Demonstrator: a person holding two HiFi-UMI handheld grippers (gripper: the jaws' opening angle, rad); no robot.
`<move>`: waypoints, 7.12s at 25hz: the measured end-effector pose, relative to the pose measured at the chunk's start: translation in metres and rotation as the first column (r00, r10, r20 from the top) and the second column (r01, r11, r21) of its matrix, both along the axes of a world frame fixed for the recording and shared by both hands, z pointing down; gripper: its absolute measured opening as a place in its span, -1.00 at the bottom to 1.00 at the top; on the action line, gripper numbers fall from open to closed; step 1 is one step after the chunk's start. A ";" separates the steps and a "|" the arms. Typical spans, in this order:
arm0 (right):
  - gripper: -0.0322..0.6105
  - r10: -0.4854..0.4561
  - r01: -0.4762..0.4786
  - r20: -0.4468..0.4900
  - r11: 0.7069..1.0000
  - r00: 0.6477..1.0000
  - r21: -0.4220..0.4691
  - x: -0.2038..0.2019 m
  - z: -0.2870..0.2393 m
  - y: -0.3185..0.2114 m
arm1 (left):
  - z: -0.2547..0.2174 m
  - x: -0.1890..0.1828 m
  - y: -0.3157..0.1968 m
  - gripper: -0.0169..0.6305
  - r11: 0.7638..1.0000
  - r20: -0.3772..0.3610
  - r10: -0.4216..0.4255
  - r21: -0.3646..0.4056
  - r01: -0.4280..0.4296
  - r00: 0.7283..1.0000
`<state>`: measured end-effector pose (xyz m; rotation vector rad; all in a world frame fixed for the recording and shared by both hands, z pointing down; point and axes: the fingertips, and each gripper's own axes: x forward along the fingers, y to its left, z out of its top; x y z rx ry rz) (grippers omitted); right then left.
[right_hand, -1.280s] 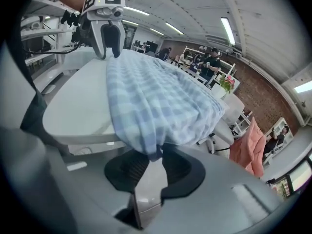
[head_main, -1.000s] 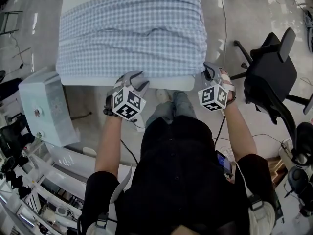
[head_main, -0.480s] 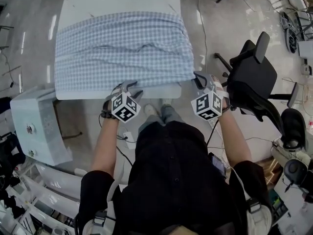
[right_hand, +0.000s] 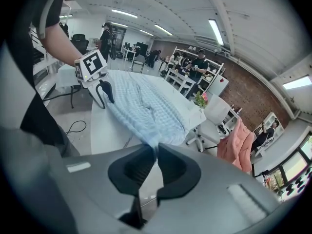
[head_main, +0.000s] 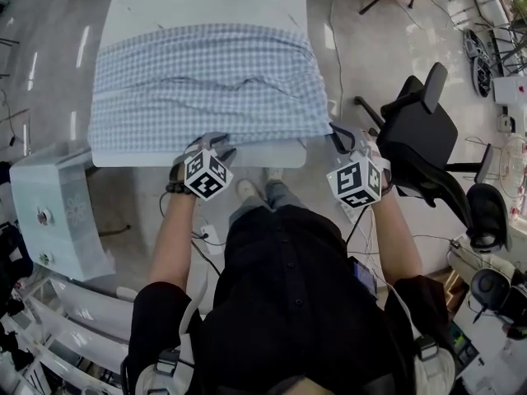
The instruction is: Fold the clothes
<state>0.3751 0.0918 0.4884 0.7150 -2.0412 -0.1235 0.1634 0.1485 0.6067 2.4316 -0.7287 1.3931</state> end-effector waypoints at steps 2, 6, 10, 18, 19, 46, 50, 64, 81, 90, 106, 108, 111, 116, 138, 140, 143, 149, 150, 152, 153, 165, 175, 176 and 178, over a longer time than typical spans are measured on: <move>-0.83 0.005 -0.005 0.002 1.000 1.000 0.007 -0.004 -0.008 -0.002 | 0.000 0.002 -0.001 -0.40 1.000 -0.011 0.006 -0.002 -0.006 1.000; -0.83 0.016 -0.016 0.012 1.000 1.000 0.025 -0.008 -0.021 -0.005 | 0.001 0.004 -0.006 -0.43 1.000 -0.019 0.004 0.001 -0.004 1.000; -0.83 0.031 -0.031 -0.008 0.999 0.999 0.024 -0.004 -0.022 -0.002 | -0.005 -0.010 -0.007 -0.88 1.000 0.017 0.007 0.021 -0.008 1.000; -0.83 0.085 -0.086 -0.064 0.996 0.994 -0.008 0.016 0.014 0.022 | -0.024 -0.025 0.017 -0.91 0.999 0.000 0.045 -0.021 -0.045 0.999; -0.83 0.089 -0.090 -0.072 0.996 0.993 -0.006 0.018 0.019 0.025 | -0.025 -0.026 0.019 -0.91 0.998 0.003 0.051 -0.024 -0.051 0.999; -0.86 0.105 -0.106 -0.021 0.992 0.994 -0.061 0.018 0.074 0.096 | -0.072 -0.020 0.076 -0.91 0.982 0.051 0.189 -0.036 -0.187 0.981; -0.56 0.060 -0.056 0.030 0.993 0.998 -0.103 -0.008 0.079 0.109 | -0.085 -0.019 0.080 -0.91 0.981 0.040 0.195 -0.023 -0.194 0.980; -0.29 0.127 -0.129 0.058 0.991 0.990 0.027 -0.055 0.102 0.085 | -0.118 -0.021 0.080 -0.91 0.975 0.027 0.215 0.044 -0.216 0.976; -0.82 0.223 -0.221 -0.023 0.974 0.975 0.052 -0.018 0.117 0.066 | -0.118 -0.033 0.086 -0.91 0.980 -0.039 0.196 0.041 -0.195 0.980; -0.82 0.198 -0.186 -0.113 0.976 0.974 0.109 0.017 0.099 0.073 | -0.086 -0.029 0.086 -0.91 0.984 -0.039 0.179 0.007 -0.179 0.983; -0.82 0.108 -0.084 -0.157 0.985 0.982 0.148 0.040 0.046 0.067 | -0.116 -0.020 0.049 -0.91 0.963 0.003 0.264 0.056 -0.264 0.964; -0.82 0.101 -0.080 -0.151 0.987 0.983 0.138 0.035 0.042 0.055 | -0.123 -0.025 0.031 -0.91 0.963 0.018 0.260 0.074 -0.260 0.966; -0.82 0.088 -0.072 -0.144 0.991 0.986 0.109 0.027 0.033 0.037 | -0.135 -0.033 0.003 -0.91 0.962 0.040 0.256 0.085 -0.258 0.966; -0.82 0.063 -0.052 -0.145 0.996 0.988 0.079 0.024 0.024 -0.014 | -0.141 -0.036 -0.054 -0.91 0.959 0.064 0.266 0.085 -0.271 0.962; -0.81 -0.023 0.001 -0.061 0.937 0.998 -0.349 0.015 0.103 -0.169 | -0.061 -0.038 -0.256 -0.91 0.954 0.142 0.276 -0.164 -0.252 0.951; -0.81 -0.033 0.008 -0.060 0.926 0.998 -0.379 0.015 0.114 -0.175 | -0.048 -0.036 -0.264 -0.91 0.949 0.149 0.282 -0.188 -0.253 0.948; -0.81 -0.028 0.003 -0.057 0.917 0.998 -0.398 0.014 0.127 -0.184 | -0.031 -0.033 -0.277 -0.91 0.948 0.154 0.276 -0.206 -0.243 0.949; -0.80 0.042 -0.051 -0.030 0.898 0.999 -0.437 0.012 0.145 -0.192 | -0.010 -0.032 -0.290 -0.90 0.959 0.120 0.213 -0.216 -0.184 0.970; -0.78 0.061 -0.066 -0.026 0.892 0.998 -0.447 0.012 0.148 -0.192 | -0.008 -0.032 -0.290 -0.86 0.960 0.111 0.199 -0.220 -0.171 0.974; -0.60 0.097 -0.097 -0.025 0.876 0.995 -0.473 0.012 0.152 -0.192 | -0.005 -0.034 -0.292 -0.80 0.963 0.086 0.164 -0.232 -0.140 0.983; -0.54 0.108 -0.109 -0.029 0.870 0.994 -0.481 0.013 0.154 -0.193 | -0.005 -0.033 -0.294 -0.77 0.964 0.071 0.147 -0.235 -0.127 0.986; -0.70 0.249 -0.228 0.013 0.908 0.968 -0.352 -0.001 0.100 -0.196 | -0.005 -0.032 -0.307 -0.83 0.953 -0.009 0.039 -0.299 -0.040 0.999; -0.87 0.237 -0.217 0.035 0.932 0.971 -0.290 -0.081 0.085 -0.186 | 0.004 -0.029 -0.304 -0.90 0.958 0.009 0.136 -0.255 -0.129 0.991; -0.88 0.231 -0.212 0.038 0.935 0.972 -0.284 -0.091 0.085 -0.187 | 0.006 -0.029 -0.303 -0.90 0.958 0.009 0.139 -0.256 -0.132 0.990; -0.88 0.227 -0.208 0.044 0.940 0.973 -0.270 -0.110 0.087 -0.189 | 0.006 -0.029 -0.302 -0.90 0.958 0.011 0.147 -0.249 -0.139 0.989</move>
